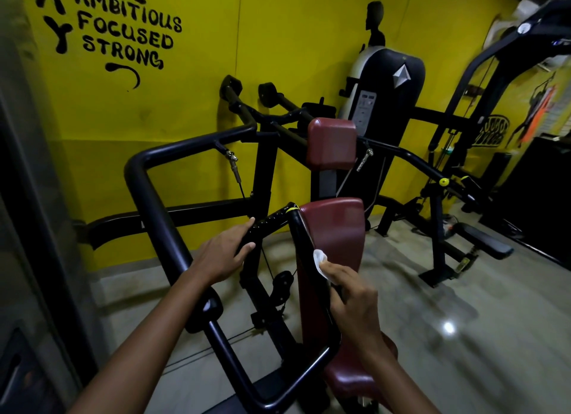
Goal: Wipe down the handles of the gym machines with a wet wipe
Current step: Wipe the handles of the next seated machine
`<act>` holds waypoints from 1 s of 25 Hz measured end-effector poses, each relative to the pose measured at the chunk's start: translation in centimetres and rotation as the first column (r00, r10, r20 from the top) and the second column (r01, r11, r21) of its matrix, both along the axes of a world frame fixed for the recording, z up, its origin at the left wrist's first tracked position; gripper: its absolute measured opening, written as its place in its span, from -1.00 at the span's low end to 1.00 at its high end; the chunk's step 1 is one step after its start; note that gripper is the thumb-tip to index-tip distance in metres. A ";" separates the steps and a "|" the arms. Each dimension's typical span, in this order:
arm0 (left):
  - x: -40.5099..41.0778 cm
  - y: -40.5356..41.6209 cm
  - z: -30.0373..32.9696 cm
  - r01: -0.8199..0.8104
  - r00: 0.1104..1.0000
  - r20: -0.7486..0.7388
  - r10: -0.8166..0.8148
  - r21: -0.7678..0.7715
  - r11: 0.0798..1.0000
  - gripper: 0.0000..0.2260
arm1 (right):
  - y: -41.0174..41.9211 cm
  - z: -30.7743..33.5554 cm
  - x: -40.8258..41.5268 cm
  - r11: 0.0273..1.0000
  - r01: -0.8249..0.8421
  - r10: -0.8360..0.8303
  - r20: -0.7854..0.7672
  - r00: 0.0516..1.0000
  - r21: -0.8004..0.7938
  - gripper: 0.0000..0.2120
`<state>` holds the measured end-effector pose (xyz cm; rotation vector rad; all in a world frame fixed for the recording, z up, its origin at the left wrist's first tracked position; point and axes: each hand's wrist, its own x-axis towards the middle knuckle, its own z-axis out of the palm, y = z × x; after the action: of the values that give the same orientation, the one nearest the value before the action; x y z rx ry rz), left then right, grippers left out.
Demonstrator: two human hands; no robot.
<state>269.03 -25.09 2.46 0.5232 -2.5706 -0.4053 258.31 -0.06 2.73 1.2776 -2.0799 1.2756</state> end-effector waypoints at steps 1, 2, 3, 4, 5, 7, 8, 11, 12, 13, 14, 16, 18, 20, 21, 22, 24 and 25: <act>0.0 0.0 0.0 0.008 1.000 -0.003 -0.007 0.009 1.000 -0.43 | 0.7 -0.6 0.2 1.000 0.011 -0.010 -0.026 1.000 0.020 -0.55; -0.1 -0.1 -0.1 0.009 1.000 -0.005 -0.009 0.008 1.000 -0.43 | 1.3 -1.1 0.5 0.999 0.018 -0.017 -0.047 0.999 0.037 -0.53; -0.1 0.0 -0.1 0.002 1.000 -0.008 -0.002 0.002 1.000 -0.45 | 1.7 -1.4 0.9 0.999 0.021 -0.018 -0.060 0.998 0.050 -0.52; -0.1 0.0 0.0 -0.007 1.000 -0.009 0.007 -0.004 1.000 -0.47 | 1.8 -1.7 1.1 0.998 0.022 -0.018 -0.066 0.998 0.055 -0.52; -0.1 0.0 0.0 -0.015 1.000 -0.010 0.015 -0.009 1.000 -0.48 | 1.7 -1.7 1.1 0.998 0.022 -0.019 -0.069 0.997 0.053 -0.53; 0.0 0.2 0.1 -0.025 1.000 -0.002 0.025 -0.017 1.000 -0.48 | 1.2 -1.3 0.6 0.999 0.016 -0.013 -0.068 0.998 0.042 -0.56; 0.0 0.2 0.2 -0.031 1.000 0.000 0.031 -0.022 0.999 -0.49 | 0.8 -0.9 0.3 0.999 0.006 -0.004 -0.057 0.998 0.034 -0.58; 0.0 0.3 0.3 -0.030 1.000 0.002 0.031 -0.020 0.999 -0.49 | -1.2 0.8 -0.4 1.000 -0.013 0.012 0.051 0.999 0.003 -0.62; 0.0 0.3 0.3 -0.028 1.000 -0.005 0.028 -0.018 0.999 -0.49 | -2.1 1.5 -0.6 1.000 -0.017 0.017 0.085 0.996 0.002 -0.63; 0.0 0.4 0.3 -0.030 1.000 -0.010 0.030 -0.018 0.999 -0.49 | -3.1 2.2 -0.8 1.000 -0.023 0.022 0.103 0.994 0.006 -0.64; 0.1 0.5 0.4 -0.034 0.999 -0.012 0.034 -0.020 0.999 -0.49 | -4.2 2.9 -1.2 0.999 -0.031 0.029 0.100 0.995 0.012 -0.65; 0.0 0.5 0.4 -0.037 0.999 -0.013 0.037 -0.023 0.999 -0.49 | -6.1 4.3 -2.0 0.998 -0.046 0.045 0.050 0.998 0.036 -0.65; 0.0 0.4 0.3 -0.028 1.000 -0.016 0.027 -0.017 0.999 -0.49 | -7.4 5.3 -2.5 0.995 -0.057 0.061 -0.053 0.997 0.083 -0.63; 0.0 0.3 0.2 -0.019 1.000 -0.017 0.019 -0.010 1.000 -0.48 | -7.9 5.5 -2.8 0.990 -0.028 0.059 -0.225 0.973 0.138 -0.61; 0.0 0.2 0.1 -0.023 1.000 -0.016 0.023 -0.009 1.000 -0.48 | -8.1 5.4 -2.7 0.987 0.011 0.043 -0.324 0.945 0.162 -0.62; 0.0 0.2 0.2 -0.029 0.999 -0.014 0.029 -0.009 1.000 -0.49 | -8.3 5.3 -2.6 0.981 0.062 0.025 -0.434 0.900 0.184 -0.64; -0.1 0.3 0.3 -0.031 0.999 -0.009 0.031 -0.009 0.999 -0.49 | -9.1 5.2 -2.1 0.957 0.143 0.061 -0.656 0.752 0.254 -0.69; -0.1 0.3 0.3 -0.026 1.000 -0.008 0.026 -0.012 1.000 -0.49 | -9.4 5.1 -1.9 0.939 0.165 0.123 -0.742 0.660 0.302 -0.70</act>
<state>268.89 -24.83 2.80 0.5495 -2.5544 -0.3819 256.43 -9.50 7.88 1.5641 -1.6865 0.2198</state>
